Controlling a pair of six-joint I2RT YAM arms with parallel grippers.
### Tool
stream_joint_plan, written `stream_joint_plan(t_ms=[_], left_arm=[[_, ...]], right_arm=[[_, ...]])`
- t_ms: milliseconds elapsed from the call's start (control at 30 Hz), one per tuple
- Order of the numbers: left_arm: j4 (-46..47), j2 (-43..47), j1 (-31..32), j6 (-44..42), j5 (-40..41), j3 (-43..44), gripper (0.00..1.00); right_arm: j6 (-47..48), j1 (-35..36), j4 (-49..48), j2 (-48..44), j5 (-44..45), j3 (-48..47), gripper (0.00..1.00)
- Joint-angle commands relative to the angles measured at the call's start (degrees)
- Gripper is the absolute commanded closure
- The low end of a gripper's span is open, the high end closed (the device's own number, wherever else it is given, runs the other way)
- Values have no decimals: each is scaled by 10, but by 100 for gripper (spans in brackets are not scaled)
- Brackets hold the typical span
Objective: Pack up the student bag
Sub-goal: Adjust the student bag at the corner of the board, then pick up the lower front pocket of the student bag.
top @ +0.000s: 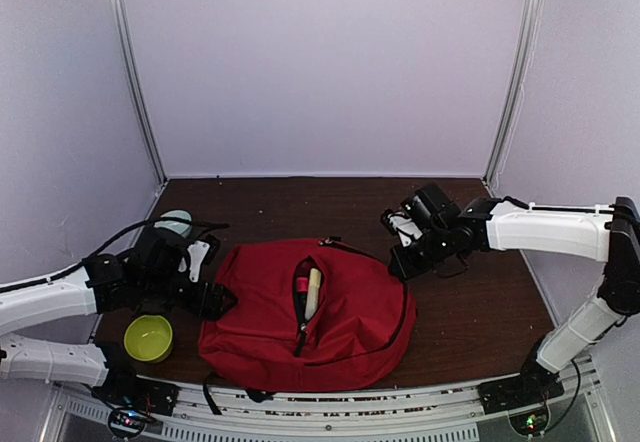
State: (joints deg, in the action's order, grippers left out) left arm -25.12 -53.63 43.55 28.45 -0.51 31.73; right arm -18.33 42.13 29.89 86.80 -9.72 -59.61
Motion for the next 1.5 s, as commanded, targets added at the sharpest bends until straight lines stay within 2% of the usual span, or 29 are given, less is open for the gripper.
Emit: stream_joint_plan(t_ms=[0, 167, 300, 400, 567, 667, 733, 833, 900, 1000, 1133, 1300, 1467], left_arm=[[63, 17, 60, -5, 3, -4, 20], [66, -13, 150, -28, 45, 34, 20], [15, -46, 198, -47, 108, 89, 20], [-20, -56, 215, -50, 148, 125, 20], [-20, -79, 282, -107, 213, 190, 21], [-12, -137, 326, -182, 221, 238, 22], [-14, -181, 349, -233, 202, 267, 23], [-9, -234, 390, -330, 183, 289, 27], [-7, -257, 413, -435, 181, 289, 32], [12, -261, 420, -531, 205, 270, 32], [87, -227, 412, -645, 263, 220, 28], [82, -234, 387, -681, 248, 226, 28], [66, -263, 374, -684, 192, 236, 28]], right_arm=[[13, -26, -89, 43, -19, -67, 98], [42, -46, -116, 112, -18, -169, 96], [73, -49, -92, 137, -14, -237, 74], [101, -50, -103, 109, -19, -235, 64], [115, -48, -186, -4, -46, -129, 59], [103, -48, -283, -93, -98, -40, 58], [90, -49, -369, -140, -138, 19, 52], [67, -51, -448, -191, -176, 85, 46], [38, -56, -485, -211, -197, 117, 44], [12, -59, -513, -228, -218, 147, 45], [11, -61, -506, -228, -256, 162, 45], [2, -64, -496, -210, -296, 159, 45], [-6, -71, -488, -182, -318, 142, 45]])
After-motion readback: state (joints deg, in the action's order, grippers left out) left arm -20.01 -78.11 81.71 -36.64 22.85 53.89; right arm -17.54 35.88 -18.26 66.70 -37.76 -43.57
